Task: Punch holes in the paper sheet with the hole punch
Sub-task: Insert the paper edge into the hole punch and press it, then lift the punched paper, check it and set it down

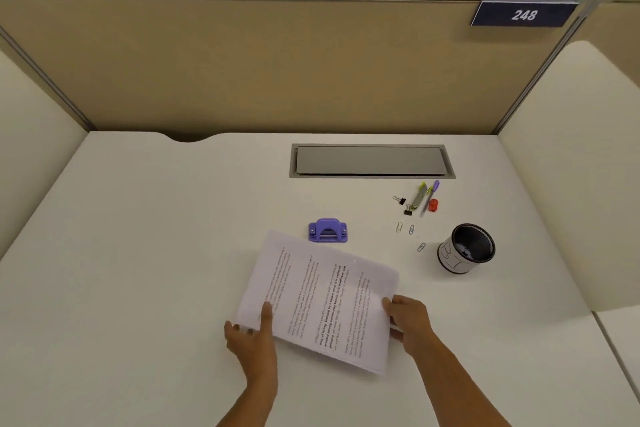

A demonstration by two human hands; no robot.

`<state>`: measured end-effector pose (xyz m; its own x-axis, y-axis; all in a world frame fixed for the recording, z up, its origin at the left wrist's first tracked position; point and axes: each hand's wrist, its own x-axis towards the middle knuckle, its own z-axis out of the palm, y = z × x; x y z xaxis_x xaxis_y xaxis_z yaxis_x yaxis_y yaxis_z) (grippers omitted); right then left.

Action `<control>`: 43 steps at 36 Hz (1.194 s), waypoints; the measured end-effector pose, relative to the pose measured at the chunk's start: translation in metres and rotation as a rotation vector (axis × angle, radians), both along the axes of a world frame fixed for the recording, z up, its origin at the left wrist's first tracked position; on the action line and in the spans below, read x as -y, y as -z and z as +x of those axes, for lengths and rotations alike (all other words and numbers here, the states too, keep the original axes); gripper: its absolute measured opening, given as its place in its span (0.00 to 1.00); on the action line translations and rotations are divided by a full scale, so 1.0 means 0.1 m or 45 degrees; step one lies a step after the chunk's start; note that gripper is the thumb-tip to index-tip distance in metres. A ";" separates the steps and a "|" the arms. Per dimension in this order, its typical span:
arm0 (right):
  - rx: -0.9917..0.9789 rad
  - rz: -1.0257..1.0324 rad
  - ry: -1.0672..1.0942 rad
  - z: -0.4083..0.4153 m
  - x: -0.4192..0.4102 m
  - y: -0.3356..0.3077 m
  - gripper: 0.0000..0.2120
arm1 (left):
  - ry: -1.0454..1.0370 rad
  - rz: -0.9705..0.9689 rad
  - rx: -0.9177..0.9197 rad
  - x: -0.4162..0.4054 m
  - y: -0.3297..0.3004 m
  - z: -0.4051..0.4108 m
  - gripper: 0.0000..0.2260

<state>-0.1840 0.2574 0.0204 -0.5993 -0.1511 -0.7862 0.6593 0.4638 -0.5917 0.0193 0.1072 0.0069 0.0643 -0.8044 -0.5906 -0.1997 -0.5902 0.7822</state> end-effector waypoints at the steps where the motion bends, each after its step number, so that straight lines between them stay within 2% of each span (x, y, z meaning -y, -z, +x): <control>1: -0.006 -0.026 0.007 0.02 0.00 -0.02 0.04 | -0.065 0.072 -0.110 -0.04 -0.05 -0.02 0.43; 3: -0.022 -0.076 0.015 0.05 0.01 -0.07 0.04 | -0.139 0.161 -0.354 -0.12 -0.13 -0.05 0.40; 7: -0.062 -0.163 0.006 0.12 0.05 -0.23 0.04 | 0.012 0.092 -0.604 -0.19 -0.29 -0.08 0.20; 10: -0.094 -0.226 -0.006 0.16 0.05 -0.33 0.05 | 0.061 0.029 -0.688 -0.17 -0.42 -0.10 0.21; 16: -0.139 -0.333 -0.056 0.17 -0.02 -0.34 0.06 | 0.059 -0.061 -0.681 -0.08 -0.64 -0.07 0.16; 24: -0.083 -0.451 -0.323 0.09 -0.04 -0.43 0.06 | 0.138 -0.206 -0.644 0.16 -0.86 -0.11 0.19; 28: -0.083 -0.455 -0.429 -0.08 -0.04 -0.54 0.13 | 0.218 -0.312 -0.578 0.29 -0.98 -0.11 0.15; 32: -0.245 -0.409 -0.502 -0.23 0.01 -0.66 0.30 | 0.356 -0.395 -0.509 0.37 -1.10 -0.08 0.10; 34: -0.377 -0.367 -0.563 -0.24 0.08 -0.75 0.34 | 0.447 -0.426 -0.448 0.40 -1.14 -0.07 0.09; 40: -0.552 -0.507 -0.827 -0.08 0.37 -0.89 0.38 | 0.693 -0.483 -0.360 0.42 -1.18 0.00 0.09; 43: -0.578 -0.516 -0.869 0.06 0.51 -0.85 0.33 | 0.793 -0.457 -0.325 0.46 -1.14 0.05 0.08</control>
